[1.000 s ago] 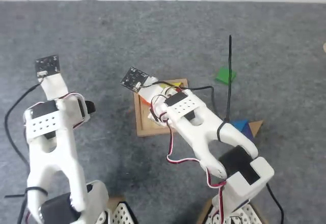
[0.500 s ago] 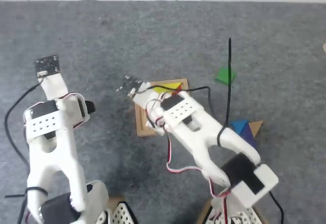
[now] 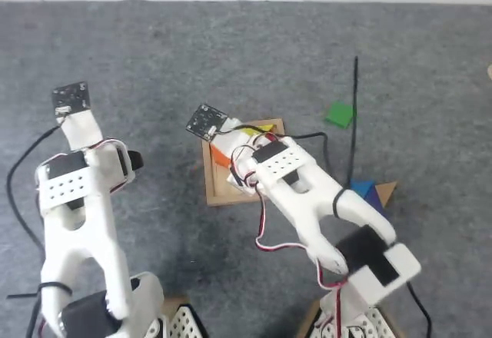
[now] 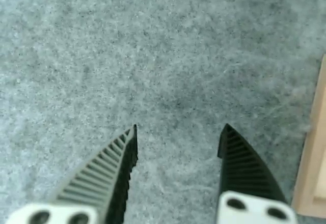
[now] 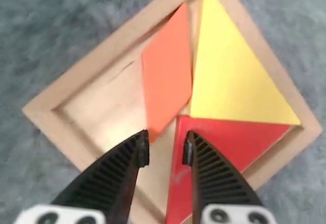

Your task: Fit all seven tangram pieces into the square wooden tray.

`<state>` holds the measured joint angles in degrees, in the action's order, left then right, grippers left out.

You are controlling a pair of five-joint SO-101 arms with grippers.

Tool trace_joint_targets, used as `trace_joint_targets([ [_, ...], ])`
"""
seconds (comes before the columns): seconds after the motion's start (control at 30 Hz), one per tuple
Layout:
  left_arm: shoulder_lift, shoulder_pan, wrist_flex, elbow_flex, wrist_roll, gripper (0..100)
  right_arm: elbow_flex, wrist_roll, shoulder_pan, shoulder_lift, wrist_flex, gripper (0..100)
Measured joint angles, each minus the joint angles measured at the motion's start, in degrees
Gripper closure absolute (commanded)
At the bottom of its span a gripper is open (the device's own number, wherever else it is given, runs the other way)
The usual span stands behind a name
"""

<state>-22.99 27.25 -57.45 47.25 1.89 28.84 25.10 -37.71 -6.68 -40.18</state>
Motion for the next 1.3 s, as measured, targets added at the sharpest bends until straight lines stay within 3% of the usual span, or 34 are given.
trace_joint_targets([
  [0.23, 0.0, 0.0, 0.0, 0.0, 0.0, 75, -0.97, 0.0, -0.26, -1.58, 0.7, 88.7],
  [0.63, 0.0, 0.0, 0.0, 0.0, 0.0, 75, -0.97, -0.09, -8.09, -2.02, 0.79, 88.7],
  [1.0, 0.0, 0.0, 0.0, 0.0, 0.0, 75, 2.29, -0.09, -3.87, 5.89, 0.79, 88.7],
  [1.3, 0.0, 0.0, 0.0, 0.79, 0.0, 75, 2.55, -4.31, -2.29, 4.92, 9.23, 84.6],
])
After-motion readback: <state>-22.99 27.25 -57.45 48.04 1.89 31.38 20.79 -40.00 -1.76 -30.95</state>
